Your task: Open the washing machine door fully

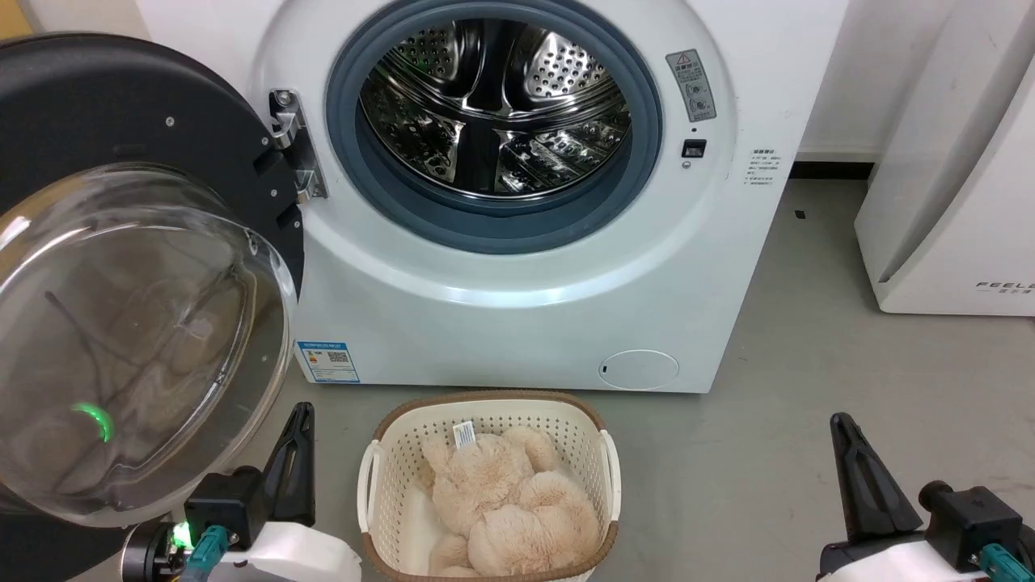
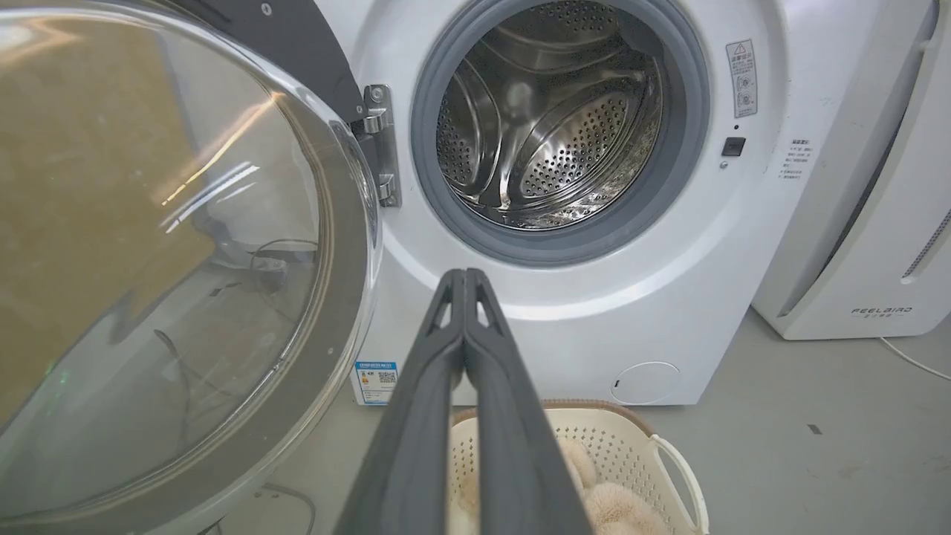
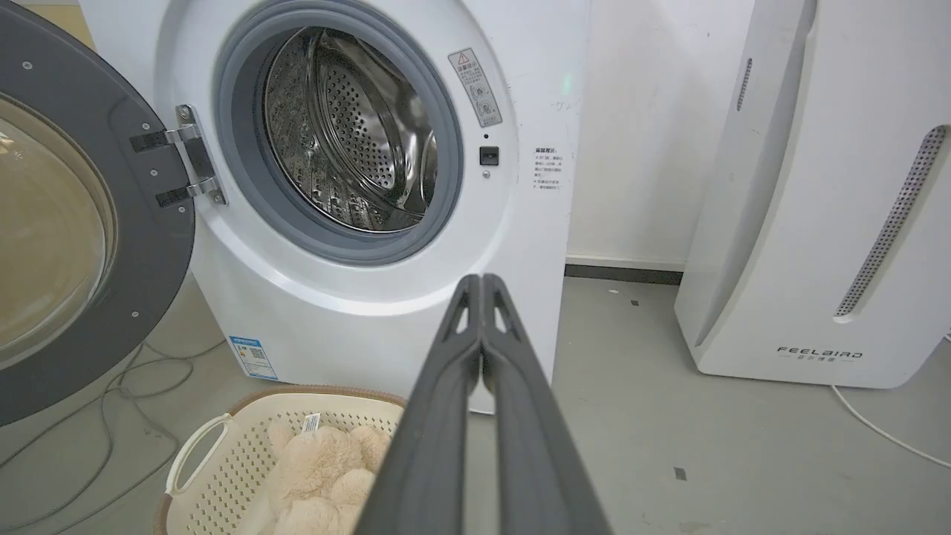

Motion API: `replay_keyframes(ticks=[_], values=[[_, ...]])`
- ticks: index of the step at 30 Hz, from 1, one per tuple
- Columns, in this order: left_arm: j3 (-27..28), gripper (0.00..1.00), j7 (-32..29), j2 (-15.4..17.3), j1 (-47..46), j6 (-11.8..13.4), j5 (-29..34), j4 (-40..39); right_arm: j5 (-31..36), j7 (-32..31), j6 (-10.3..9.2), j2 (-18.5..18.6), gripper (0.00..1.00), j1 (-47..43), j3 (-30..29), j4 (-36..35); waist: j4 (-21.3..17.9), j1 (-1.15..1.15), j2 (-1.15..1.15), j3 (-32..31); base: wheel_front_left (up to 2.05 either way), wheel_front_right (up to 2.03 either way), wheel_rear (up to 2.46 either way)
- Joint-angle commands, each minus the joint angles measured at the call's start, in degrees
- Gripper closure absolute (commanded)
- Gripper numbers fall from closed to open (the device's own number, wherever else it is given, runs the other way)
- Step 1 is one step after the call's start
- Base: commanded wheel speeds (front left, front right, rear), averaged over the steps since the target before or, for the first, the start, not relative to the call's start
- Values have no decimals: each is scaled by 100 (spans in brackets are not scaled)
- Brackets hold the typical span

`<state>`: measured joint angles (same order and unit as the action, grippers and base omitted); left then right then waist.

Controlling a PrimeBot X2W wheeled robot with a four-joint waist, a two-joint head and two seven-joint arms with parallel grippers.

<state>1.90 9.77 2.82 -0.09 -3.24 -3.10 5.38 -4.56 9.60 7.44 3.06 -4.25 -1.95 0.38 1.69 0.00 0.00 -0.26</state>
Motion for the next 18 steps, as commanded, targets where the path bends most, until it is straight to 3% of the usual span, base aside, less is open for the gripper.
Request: replay_keyframes(ticks=[1, 18], values=[[-20, 100, -27, 2, 3, 28, 49, -37, 40, -33, 2, -7, 100, 83, 12, -14, -2, 0, 0, 0, 0, 0, 0], [-56, 100, -232, 3, 5, 92, 106, -145, 130, -233, 2, -9, 100, 157, 51, -19, -38, 0, 0, 6, 0, 0, 0]])
